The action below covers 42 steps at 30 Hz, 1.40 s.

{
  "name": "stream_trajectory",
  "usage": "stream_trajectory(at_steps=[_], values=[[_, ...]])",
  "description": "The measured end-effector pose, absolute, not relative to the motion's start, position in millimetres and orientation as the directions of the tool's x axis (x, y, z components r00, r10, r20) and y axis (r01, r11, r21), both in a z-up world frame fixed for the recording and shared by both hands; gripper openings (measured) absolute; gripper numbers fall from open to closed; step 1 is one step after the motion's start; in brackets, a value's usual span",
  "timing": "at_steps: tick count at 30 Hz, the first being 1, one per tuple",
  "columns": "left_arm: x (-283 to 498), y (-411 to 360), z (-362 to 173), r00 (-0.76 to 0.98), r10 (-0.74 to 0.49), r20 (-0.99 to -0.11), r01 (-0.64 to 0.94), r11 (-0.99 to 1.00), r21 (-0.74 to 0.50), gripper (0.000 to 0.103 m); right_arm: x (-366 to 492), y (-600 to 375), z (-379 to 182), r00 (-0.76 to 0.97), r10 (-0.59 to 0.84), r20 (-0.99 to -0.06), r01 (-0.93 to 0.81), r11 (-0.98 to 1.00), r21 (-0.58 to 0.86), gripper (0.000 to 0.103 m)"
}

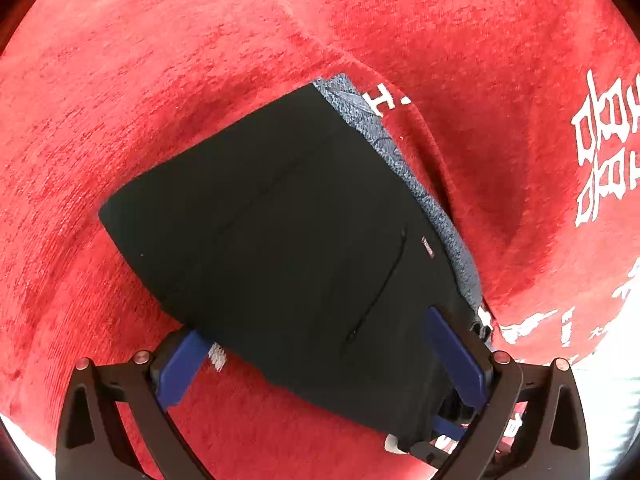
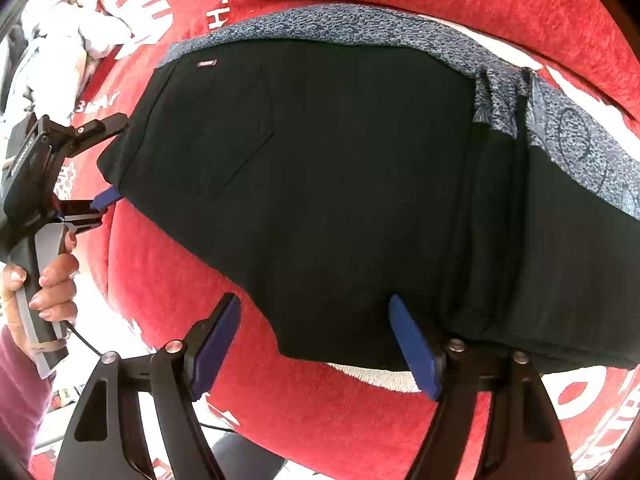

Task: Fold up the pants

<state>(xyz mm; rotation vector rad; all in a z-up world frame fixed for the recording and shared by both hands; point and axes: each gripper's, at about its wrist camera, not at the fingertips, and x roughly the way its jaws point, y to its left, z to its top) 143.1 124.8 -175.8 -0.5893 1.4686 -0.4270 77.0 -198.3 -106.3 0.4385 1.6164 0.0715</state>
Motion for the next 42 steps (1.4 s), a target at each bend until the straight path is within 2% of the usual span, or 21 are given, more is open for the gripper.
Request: stream_trajectory(at_steps=[4,9,12,14,16,18,19,22,23,24,27,30,35,42], values=[[140,127,-169,0.076,-0.608,-0.790,-0.080,0.786,-0.613,0.102,78,-199,-107,-0.031,0.320,-0.947,0.238,0.922,0.304,0.080],[149,132,-145,0.152,-0.733,-0.663,-0.064,0.662,-0.747,0.102,76,-200,-108,-0.021,0.327,-0.945,0.236,0.920,0.313,0.081],[156,126,-157,0.117,-0.682,-0.722,-0.076,0.719,-0.691,0.102,77,-198,-108,-0.018,0.323,-0.946,0.230,0.922,0.310,0.082],[158,124,-171,0.087,-0.619,-0.780,-0.085,0.776,-0.625,0.100,77,-197,-108,-0.023,0.319,-0.947,0.230,0.924,0.306,0.082],[158,121,-172,0.095,-0.564,-0.820,-0.070,0.818,-0.570,0.092,80,-197,-106,-0.027,0.320,-0.947,0.231,0.924,0.306,0.082],[155,113,-163,0.120,-0.464,-0.878,-0.014,0.883,-0.468,0.075,83,-200,-98,-0.016,0.324,-0.946,0.227,0.923,0.312,0.082],[154,107,-160,0.131,-0.395,-0.909,0.024,0.918,-0.396,0.056,87,-202,-92,-0.004,0.321,-0.947,0.221,0.924,0.312,0.082],[142,83,-142,0.218,-0.266,-0.939,0.203,0.954,-0.223,0.049,103,-210,-73,0.036,0.328,-0.944,0.209,0.921,0.328,0.082],[133,68,-134,0.283,-0.200,-0.938,0.303,0.946,-0.111,0.047,115,-215,-65,0.052,0.341,-0.939,0.205,0.916,0.344,0.082],[120,52,-128,0.357,-0.139,-0.924,0.395,0.918,0.015,0.046,125,-218,-60,0.063,0.358,-0.932,0.204,0.909,0.363,0.082],[90,22,-123,0.491,-0.063,-0.869,0.533,0.811,0.242,0.042,160,-220,-50,0.078,0.428,-0.901,0.205,0.877,0.434,0.082],[75,13,-124,0.547,-0.042,-0.836,0.584,0.735,0.345,0.041,209,-203,-46,0.045,0.526,-0.849,0.152,0.837,0.526,0.082],[79,9,-126,0.555,-0.036,-0.831,0.587,0.725,0.361,0.041,268,-146,-54,-0.051,0.627,-0.777,0.065,0.779,0.624,0.082],[64,3,-125,0.590,-0.028,-0.807,0.587,0.702,0.404,0.041,297,-78,-82,-0.245,0.610,-0.753,-0.030,0.772,0.635,0.082]])
